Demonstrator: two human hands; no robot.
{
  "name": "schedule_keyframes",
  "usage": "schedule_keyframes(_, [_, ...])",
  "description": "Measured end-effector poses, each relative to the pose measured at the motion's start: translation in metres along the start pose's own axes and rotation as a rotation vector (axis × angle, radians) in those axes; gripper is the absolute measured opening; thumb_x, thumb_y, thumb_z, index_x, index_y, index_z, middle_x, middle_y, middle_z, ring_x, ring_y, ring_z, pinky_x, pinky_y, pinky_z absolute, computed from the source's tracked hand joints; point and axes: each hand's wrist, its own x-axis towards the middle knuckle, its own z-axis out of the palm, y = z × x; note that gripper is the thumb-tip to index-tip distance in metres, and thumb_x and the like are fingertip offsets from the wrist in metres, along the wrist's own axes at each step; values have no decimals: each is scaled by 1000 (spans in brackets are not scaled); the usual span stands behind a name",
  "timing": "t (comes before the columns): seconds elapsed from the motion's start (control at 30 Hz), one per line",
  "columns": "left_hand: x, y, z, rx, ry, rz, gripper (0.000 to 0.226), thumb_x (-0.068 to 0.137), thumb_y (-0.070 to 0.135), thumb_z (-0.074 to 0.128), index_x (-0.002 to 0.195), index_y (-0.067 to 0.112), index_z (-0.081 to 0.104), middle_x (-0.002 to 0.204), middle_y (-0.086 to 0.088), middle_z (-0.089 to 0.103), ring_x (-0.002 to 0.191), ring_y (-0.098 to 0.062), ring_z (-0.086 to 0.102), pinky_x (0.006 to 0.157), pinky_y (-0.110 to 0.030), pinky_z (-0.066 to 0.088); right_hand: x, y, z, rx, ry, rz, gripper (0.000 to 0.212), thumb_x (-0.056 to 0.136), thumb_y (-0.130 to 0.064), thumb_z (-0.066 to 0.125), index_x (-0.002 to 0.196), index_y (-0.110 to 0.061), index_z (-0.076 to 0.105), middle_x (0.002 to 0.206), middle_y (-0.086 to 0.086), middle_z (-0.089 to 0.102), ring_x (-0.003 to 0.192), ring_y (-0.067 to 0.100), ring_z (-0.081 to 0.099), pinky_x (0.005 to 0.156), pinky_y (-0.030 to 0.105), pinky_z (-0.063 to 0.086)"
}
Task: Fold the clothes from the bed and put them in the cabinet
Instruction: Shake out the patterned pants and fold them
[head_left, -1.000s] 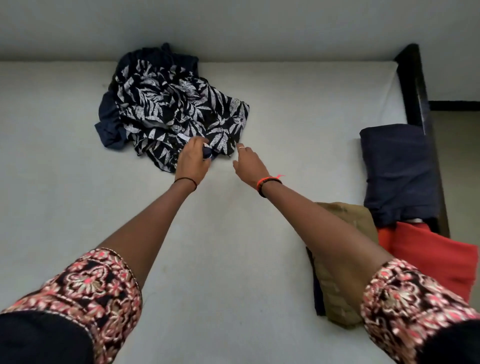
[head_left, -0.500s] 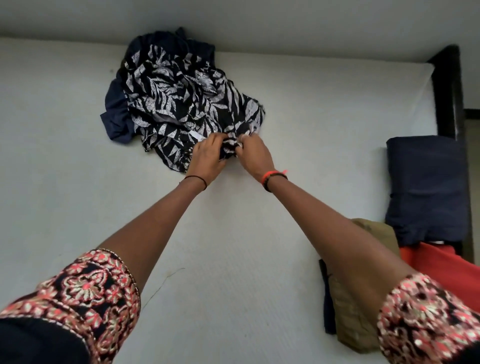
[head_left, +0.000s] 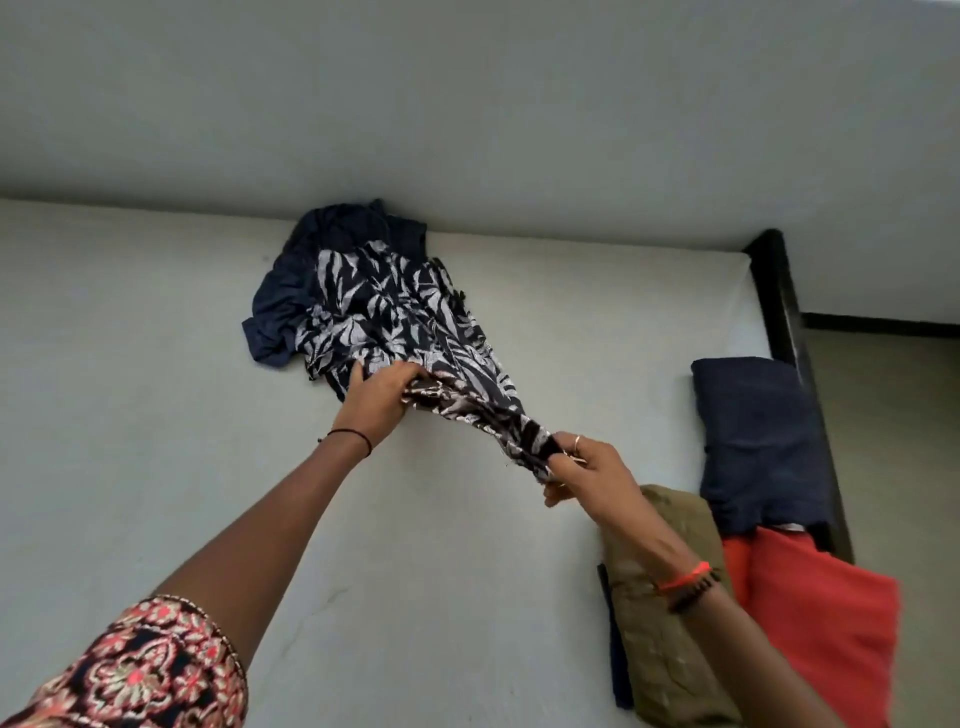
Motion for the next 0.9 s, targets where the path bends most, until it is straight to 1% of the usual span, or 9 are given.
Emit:
schedule_keyframes(0.1, [-15, 16, -32, -39, 19, 37, 37, 86, 0, 54, 120, 14, 58, 122, -2, 62, 115, -19, 57, 107, -43, 24, -29, -22, -22, 60, 119, -19, 19, 89, 8, 47, 89, -3, 63, 80, 9, 50, 46, 14, 59, 54, 27, 56])
schedule_keyframes(0.2, [-18, 37, -71, -37, -15, 97, 34, 85, 0, 57, 117, 9, 62, 114, -10, 67, 105, -27, 62, 89, -33, 42, -48, -44, -44, 113, 207, -71, 26, 88, 14, 44, 85, -6, 60, 84, 7, 49, 49, 19, 63, 57, 29, 59])
schedule_keyframes(0.33, [-18, 71, -137, 70, -95, 156, 26, 89, 4, 54, 114, 8, 62, 108, -15, 66, 102, -30, 60, 82, -34, 43, -75, -81, -74, 157, 307, -142, 25, 89, 12, 45, 85, -8, 58, 92, 10, 56, 64, 27, 63, 61, 28, 58])
schedule_keyframes(0.47, [-26, 107, -196, 152, -111, 218, 22, 93, 9, 50, 111, 9, 63, 105, -11, 66, 103, -28, 59, 80, -32, 38, -100, -110, -97, 154, 368, -243, 28, 88, 14, 45, 83, -11, 56, 100, 10, 62, 80, 19, 64, 61, 24, 58])
schedule_keyframes(0.53, [-28, 123, -229, 155, -134, 220, 26, 93, 8, 48, 113, 12, 64, 108, -8, 67, 105, -27, 60, 86, -29, 38, -116, -127, -110, 151, 417, -301, 27, 87, 15, 47, 82, -11, 54, 97, 7, 62, 82, 18, 63, 58, 21, 56])
schedule_keyframes(0.63, [-30, 151, -282, 159, -146, 268, 26, 93, 9, 47, 114, 11, 62, 110, -8, 67, 106, -25, 62, 89, -31, 41, -141, -156, -132, 80, 433, -365, 22, 86, 11, 55, 82, -11, 51, 94, 13, 62, 72, 19, 65, 55, 20, 53])
schedule_keyframes(0.7, [-36, 177, -320, 254, -104, 341, 33, 93, 4, 46, 121, 14, 60, 113, -7, 67, 108, -23, 62, 89, -28, 41, -162, -176, -145, 47, 455, -407, 24, 83, 11, 59, 78, -11, 53, 86, 11, 60, 67, 7, 63, 58, 19, 53])
schedule_keyframes(0.77, [-45, 204, -357, 297, -89, 397, 31, 95, 4, 44, 120, 14, 60, 112, -6, 67, 107, -22, 62, 87, -26, 42, -185, -197, -155, -44, 486, -450, 26, 80, 14, 58, 74, -10, 55, 74, 1, 56, 58, -5, 55, 56, 9, 46])
schedule_keyframes(0.9, [-58, 248, -416, 321, -78, 409, 24, 97, 14, 44, 111, 7, 62, 107, -10, 67, 99, -23, 61, 74, -24, 41, -222, -231, -175, -155, 586, -517, 21, 79, 14, 57, 77, -6, 61, 73, 1, 59, 59, -1, 55, 52, 3, 40])
